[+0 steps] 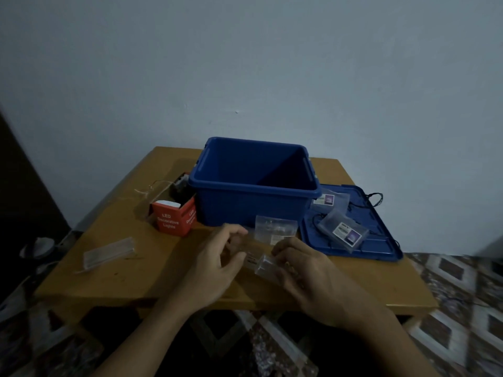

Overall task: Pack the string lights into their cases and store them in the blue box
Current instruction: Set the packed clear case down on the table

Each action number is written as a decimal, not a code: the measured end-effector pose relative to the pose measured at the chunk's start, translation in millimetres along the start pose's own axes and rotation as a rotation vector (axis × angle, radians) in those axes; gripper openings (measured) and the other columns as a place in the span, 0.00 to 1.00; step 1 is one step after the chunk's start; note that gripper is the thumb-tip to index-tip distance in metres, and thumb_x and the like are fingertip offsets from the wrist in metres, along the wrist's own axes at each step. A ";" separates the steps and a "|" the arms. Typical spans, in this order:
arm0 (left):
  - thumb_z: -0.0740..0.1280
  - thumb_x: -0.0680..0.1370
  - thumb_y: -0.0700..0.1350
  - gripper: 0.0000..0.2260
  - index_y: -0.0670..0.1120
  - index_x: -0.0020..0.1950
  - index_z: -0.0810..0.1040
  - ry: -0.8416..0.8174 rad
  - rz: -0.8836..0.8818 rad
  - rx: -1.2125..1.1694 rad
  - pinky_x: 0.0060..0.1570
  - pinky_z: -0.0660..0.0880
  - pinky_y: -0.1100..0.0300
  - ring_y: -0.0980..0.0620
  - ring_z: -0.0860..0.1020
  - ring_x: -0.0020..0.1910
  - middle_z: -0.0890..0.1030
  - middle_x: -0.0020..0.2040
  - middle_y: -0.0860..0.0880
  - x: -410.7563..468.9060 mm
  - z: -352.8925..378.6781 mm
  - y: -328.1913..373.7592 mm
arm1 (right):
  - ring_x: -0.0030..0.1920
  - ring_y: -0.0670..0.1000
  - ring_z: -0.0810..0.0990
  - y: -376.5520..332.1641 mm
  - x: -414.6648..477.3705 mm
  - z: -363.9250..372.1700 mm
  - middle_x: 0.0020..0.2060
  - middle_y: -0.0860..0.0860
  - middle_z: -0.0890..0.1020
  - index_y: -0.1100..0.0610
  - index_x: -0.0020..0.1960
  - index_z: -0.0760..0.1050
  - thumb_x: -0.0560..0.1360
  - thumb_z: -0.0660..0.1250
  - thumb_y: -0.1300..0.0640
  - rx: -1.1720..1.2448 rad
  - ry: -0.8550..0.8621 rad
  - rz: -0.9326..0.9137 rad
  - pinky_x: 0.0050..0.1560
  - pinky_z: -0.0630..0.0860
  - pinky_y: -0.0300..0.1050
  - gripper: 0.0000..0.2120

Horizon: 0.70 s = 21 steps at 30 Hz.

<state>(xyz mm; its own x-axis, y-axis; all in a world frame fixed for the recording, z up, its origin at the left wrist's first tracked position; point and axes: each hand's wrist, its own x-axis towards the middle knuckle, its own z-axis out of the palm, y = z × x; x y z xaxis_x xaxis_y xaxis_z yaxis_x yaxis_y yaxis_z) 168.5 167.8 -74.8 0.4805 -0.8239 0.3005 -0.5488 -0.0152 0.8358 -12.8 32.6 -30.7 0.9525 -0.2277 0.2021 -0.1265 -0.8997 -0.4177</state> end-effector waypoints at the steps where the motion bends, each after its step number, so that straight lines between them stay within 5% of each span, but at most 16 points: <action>1: 0.68 0.80 0.41 0.15 0.57 0.62 0.74 -0.004 0.013 0.014 0.55 0.71 0.68 0.56 0.76 0.58 0.77 0.56 0.57 -1.1 0.1 -2.6 | 0.55 0.40 0.74 1.2 -0.4 -1.2 0.60 0.41 0.71 0.54 0.60 0.76 0.83 0.60 0.51 0.005 -0.013 0.010 0.53 0.69 0.27 0.11; 11: 0.67 0.79 0.47 0.15 0.56 0.66 0.75 -0.061 0.032 -0.026 0.61 0.76 0.50 0.54 0.76 0.64 0.76 0.61 0.56 -5.5 0.2 -9.4 | 0.53 0.42 0.74 3.3 21.2 -28.5 0.52 0.40 0.74 0.46 0.57 0.76 0.83 0.56 0.43 0.192 0.188 0.070 0.51 0.75 0.42 0.13; 21: 0.67 0.82 0.43 0.17 0.56 0.69 0.74 -0.141 -0.008 -0.148 0.65 0.74 0.49 0.56 0.76 0.66 0.79 0.63 0.57 -5.5 -3.3 -3.8 | 0.50 0.43 0.74 -1.4 34.3 8.8 0.49 0.43 0.73 0.47 0.58 0.76 0.81 0.57 0.41 0.196 0.257 0.053 0.47 0.71 0.39 0.14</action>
<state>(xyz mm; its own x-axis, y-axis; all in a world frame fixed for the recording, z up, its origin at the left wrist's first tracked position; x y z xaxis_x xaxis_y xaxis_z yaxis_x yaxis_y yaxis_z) 170.1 174.2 -78.1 0.3777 -0.8956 0.2352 -0.4344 0.0529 0.8992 22.5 29.3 -30.9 0.8421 -0.3808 0.3819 -0.0943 -0.8011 -0.5911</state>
